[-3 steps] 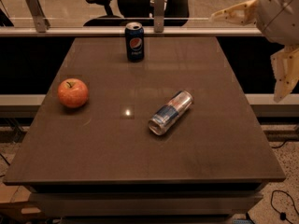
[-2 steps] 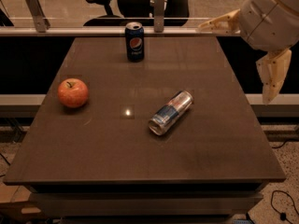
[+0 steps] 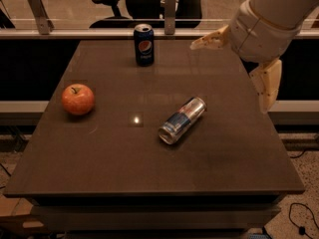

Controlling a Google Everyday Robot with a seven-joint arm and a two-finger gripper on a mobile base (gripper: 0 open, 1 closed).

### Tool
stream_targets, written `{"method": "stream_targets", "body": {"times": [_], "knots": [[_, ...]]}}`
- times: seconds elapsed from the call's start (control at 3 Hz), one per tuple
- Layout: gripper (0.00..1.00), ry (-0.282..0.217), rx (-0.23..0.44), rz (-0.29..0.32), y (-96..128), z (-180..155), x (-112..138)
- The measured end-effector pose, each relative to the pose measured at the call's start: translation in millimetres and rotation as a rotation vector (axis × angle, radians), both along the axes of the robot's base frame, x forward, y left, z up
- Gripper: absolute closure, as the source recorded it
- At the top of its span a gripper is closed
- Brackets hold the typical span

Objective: Pick redbull can

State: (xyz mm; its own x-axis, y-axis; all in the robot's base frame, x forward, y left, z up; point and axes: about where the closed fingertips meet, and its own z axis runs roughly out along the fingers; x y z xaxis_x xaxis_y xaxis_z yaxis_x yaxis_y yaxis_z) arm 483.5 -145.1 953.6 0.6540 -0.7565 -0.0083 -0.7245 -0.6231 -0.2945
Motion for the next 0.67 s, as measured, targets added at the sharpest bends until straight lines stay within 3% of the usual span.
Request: {"method": "stream_targets", "body": {"times": [0.67], "knots": [[0.00,0.043,-0.034,0.036,22,-37,13]]}}
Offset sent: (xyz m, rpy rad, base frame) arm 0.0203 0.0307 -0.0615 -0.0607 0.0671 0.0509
